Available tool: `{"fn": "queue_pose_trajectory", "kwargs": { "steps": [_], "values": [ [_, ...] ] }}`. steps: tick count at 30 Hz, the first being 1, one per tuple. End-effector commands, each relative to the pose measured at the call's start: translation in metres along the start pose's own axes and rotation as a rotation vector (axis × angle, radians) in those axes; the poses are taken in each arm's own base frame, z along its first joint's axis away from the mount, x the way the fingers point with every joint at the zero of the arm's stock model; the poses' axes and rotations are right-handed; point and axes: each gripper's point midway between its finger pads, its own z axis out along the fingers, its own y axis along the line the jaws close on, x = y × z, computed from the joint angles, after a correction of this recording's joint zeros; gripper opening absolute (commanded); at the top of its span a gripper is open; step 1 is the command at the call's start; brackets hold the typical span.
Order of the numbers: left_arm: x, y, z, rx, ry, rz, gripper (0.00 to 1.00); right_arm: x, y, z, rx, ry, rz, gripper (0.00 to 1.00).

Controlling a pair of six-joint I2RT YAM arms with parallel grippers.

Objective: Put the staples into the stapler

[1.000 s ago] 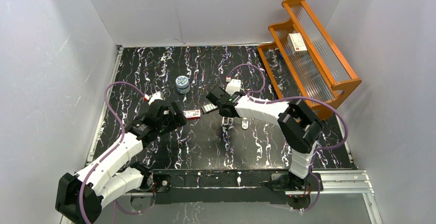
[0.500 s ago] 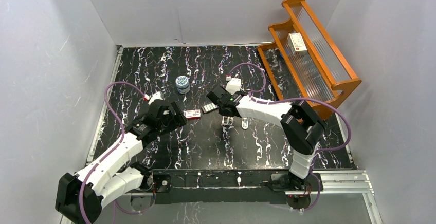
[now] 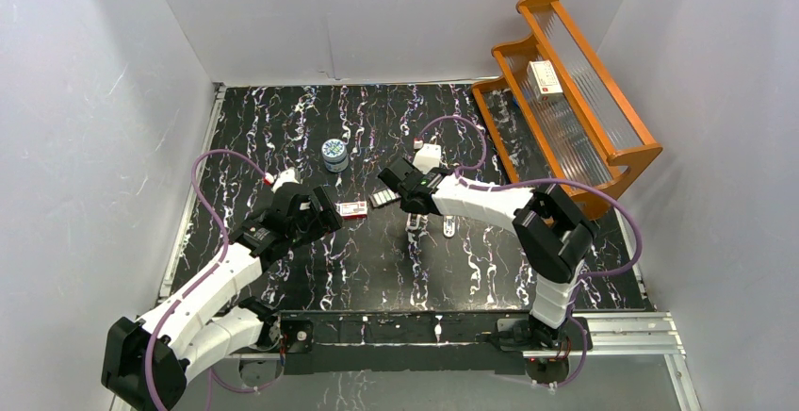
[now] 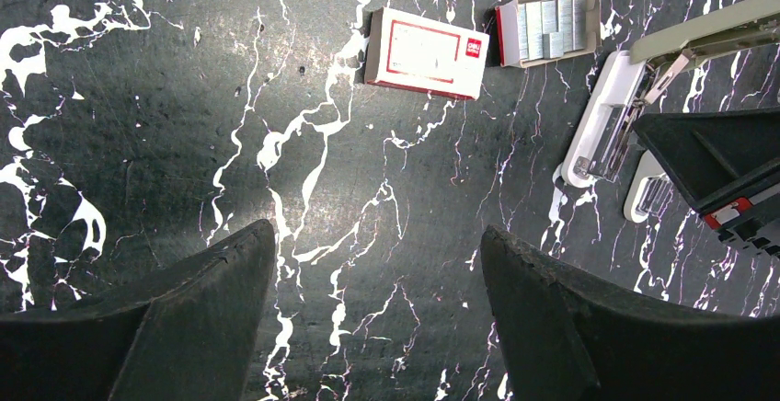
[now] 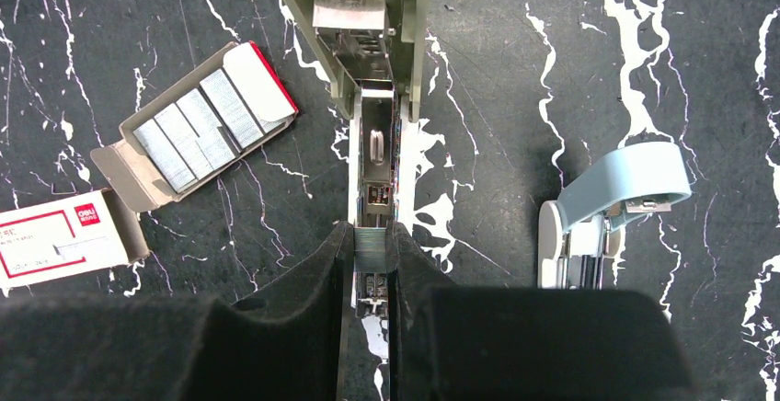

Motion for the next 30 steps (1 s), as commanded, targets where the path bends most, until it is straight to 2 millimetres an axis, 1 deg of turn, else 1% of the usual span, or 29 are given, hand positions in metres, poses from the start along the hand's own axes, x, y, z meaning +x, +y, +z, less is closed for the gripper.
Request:
{"fn": "queue_pose_trajectory", "kwargs": {
  "steps": [1,16,22,30],
  "values": [
    [-0.0061,0.001,-0.0013,-0.009,-0.02,0.0,0.79,-0.0078,0.0041,0.0025,0.004,-0.023,0.013,0.21],
    [-0.0063,0.0016,-0.0019,-0.014,-0.02,0.001,0.79,-0.002,0.0042,0.0062,0.002,-0.01,0.013,0.22],
    [-0.0061,0.0021,-0.0018,-0.015,-0.019,0.002,0.8,-0.0033,0.0073,0.0061,-0.008,-0.011,0.015,0.22],
    [-0.0056,0.0028,-0.0018,-0.017,-0.019,0.001,0.79,-0.0009,0.0035,0.0071,0.007,-0.005,0.012,0.24]
  ]
}}
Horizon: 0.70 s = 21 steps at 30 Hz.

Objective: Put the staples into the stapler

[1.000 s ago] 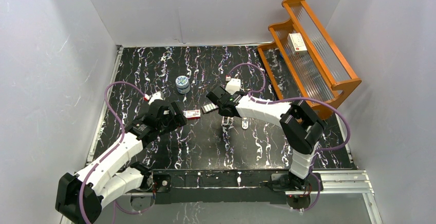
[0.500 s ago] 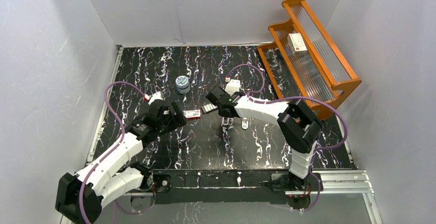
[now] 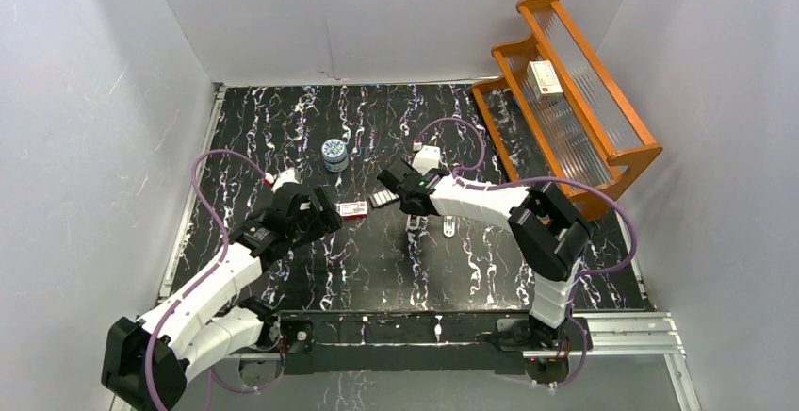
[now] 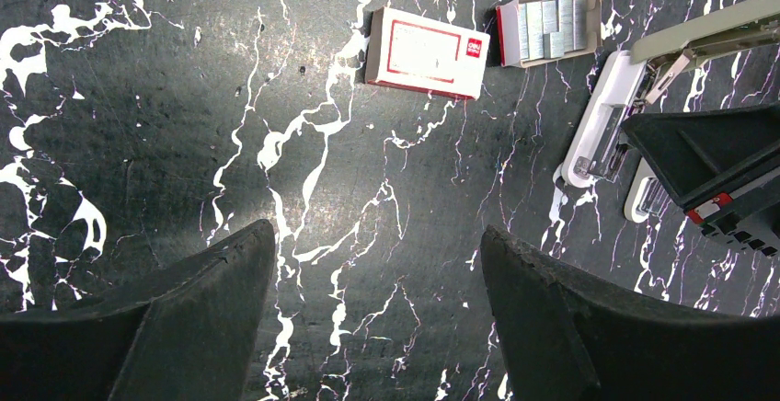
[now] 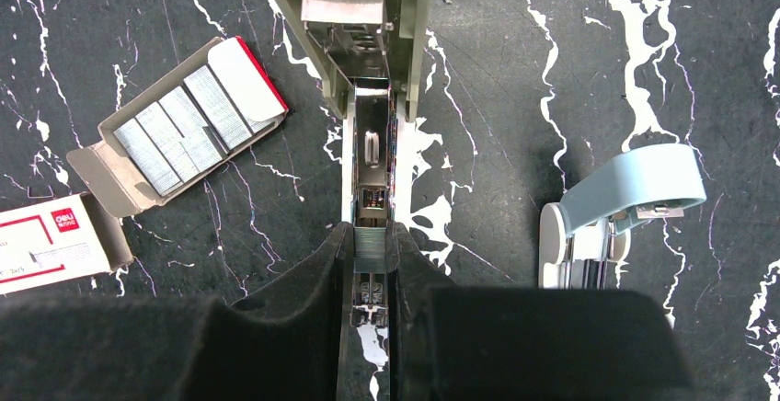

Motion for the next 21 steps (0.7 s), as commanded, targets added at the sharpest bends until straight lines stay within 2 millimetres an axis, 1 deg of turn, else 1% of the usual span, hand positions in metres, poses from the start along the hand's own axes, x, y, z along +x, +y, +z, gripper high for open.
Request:
{"fn": "queue_pose_trajectory", "kwargs": {
  "steps": [1,12,21],
  "values": [
    [-0.0054,0.0028,-0.0018,-0.017,-0.018,0.002,0.8,-0.0069,0.0054,-0.0001,-0.009,-0.017,0.022,0.24],
    [-0.0049,0.0035,-0.0019,-0.018,-0.018,0.001,0.79,-0.0076,0.0069,-0.0012,-0.017,-0.016,0.026,0.29],
    [-0.0049,0.0035,-0.0018,-0.018,-0.018,0.002,0.79,-0.0136,0.0091,-0.007,-0.032,-0.03,0.034,0.3]
  ]
}}
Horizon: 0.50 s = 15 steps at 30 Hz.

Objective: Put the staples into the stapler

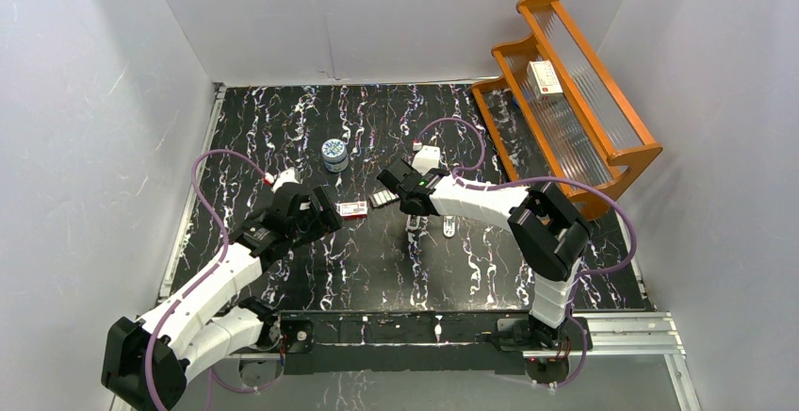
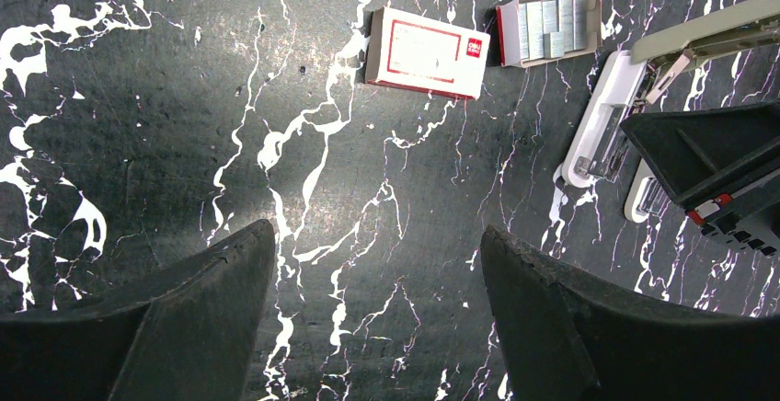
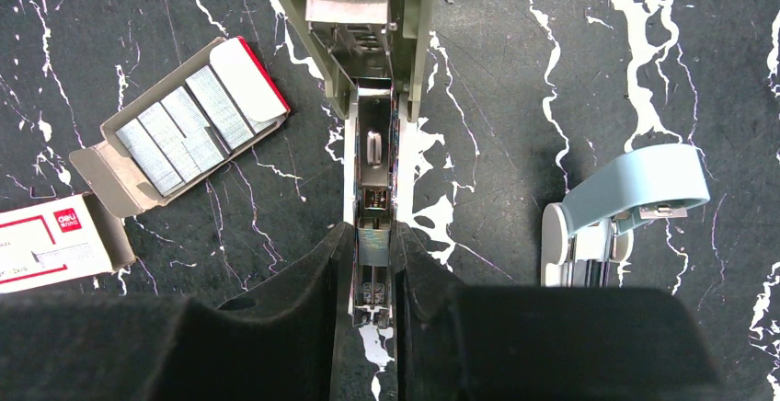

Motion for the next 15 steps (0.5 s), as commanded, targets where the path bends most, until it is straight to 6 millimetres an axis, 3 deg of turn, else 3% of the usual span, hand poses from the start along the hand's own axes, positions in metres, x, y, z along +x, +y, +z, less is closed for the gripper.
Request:
{"fn": "queue_pose_trajectory", "kwargs": {
  "steps": [1,15],
  "values": [
    [-0.005,0.003,-0.002,-0.018,-0.018,0.001,0.79,-0.014,0.009,-0.008,-0.031,-0.031,0.032,0.3],
    [-0.006,0.001,-0.003,-0.01,-0.02,0.0,0.79,-0.045,0.02,-0.026,-0.123,-0.093,-0.008,0.35]
  ]
}}
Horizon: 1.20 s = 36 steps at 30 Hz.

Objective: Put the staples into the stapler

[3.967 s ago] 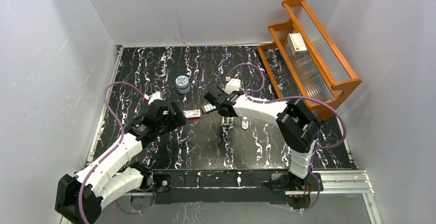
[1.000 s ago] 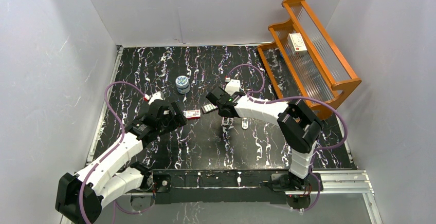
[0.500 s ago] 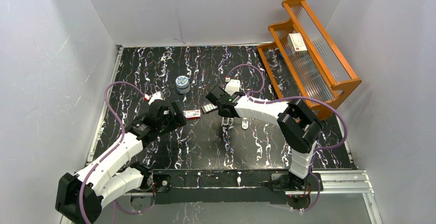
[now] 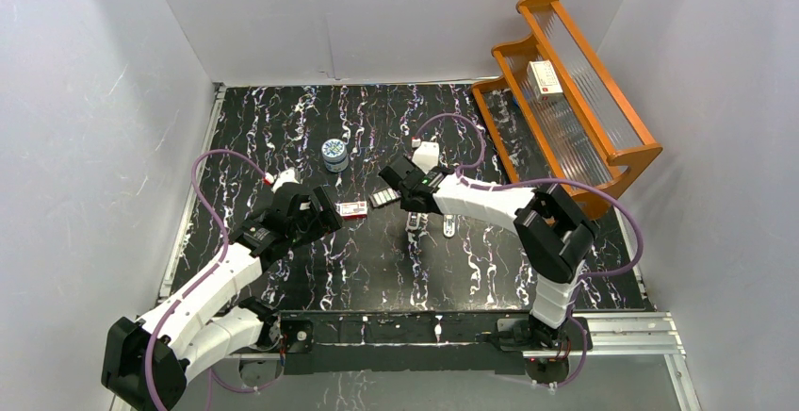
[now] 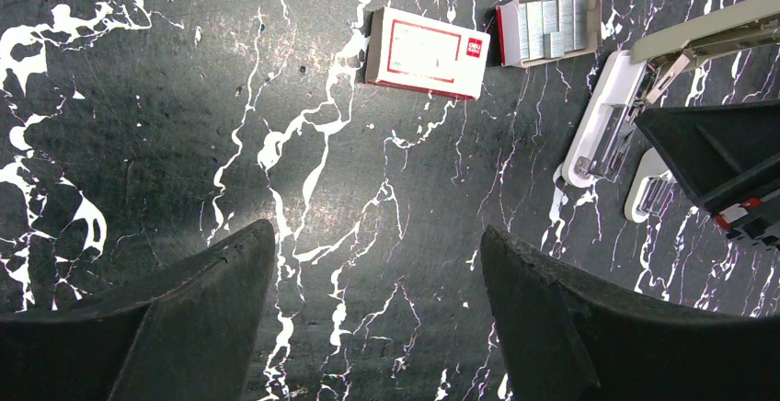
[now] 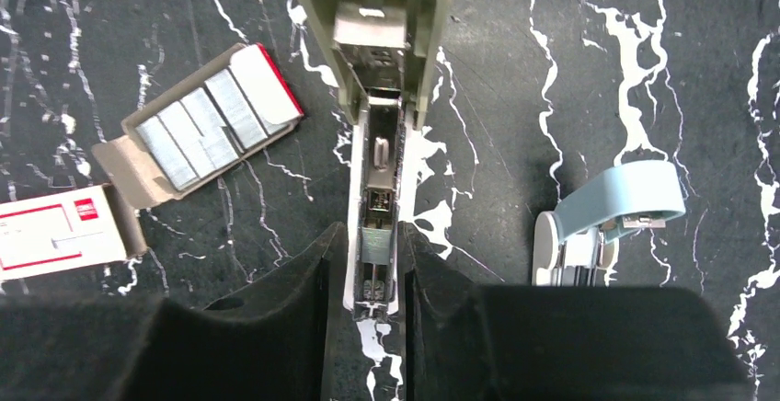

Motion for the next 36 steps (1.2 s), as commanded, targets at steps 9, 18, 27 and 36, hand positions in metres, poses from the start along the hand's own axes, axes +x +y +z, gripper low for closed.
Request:
{"fn": "queue_pose_trajectory", "kwargs": {
  "steps": [9,18,27,36],
  "values": [
    [-0.008,-0.001,-0.003,-0.006,-0.023,0.002,0.79,-0.035,0.037,-0.012,-0.215,-0.041,-0.018,0.42],
    [-0.008,-0.001,-0.002,-0.008,-0.02,0.003,0.79,-0.027,0.03,-0.005,-0.171,-0.012,-0.011,0.43],
    [-0.004,0.001,-0.001,-0.01,-0.013,-0.002,0.79,-0.017,0.018,-0.007,-0.135,0.025,-0.005,0.42],
    [-0.004,0.002,-0.001,-0.011,-0.014,0.0,0.79,-0.01,0.019,-0.001,-0.141,0.037,-0.014,0.42]
  ]
}}
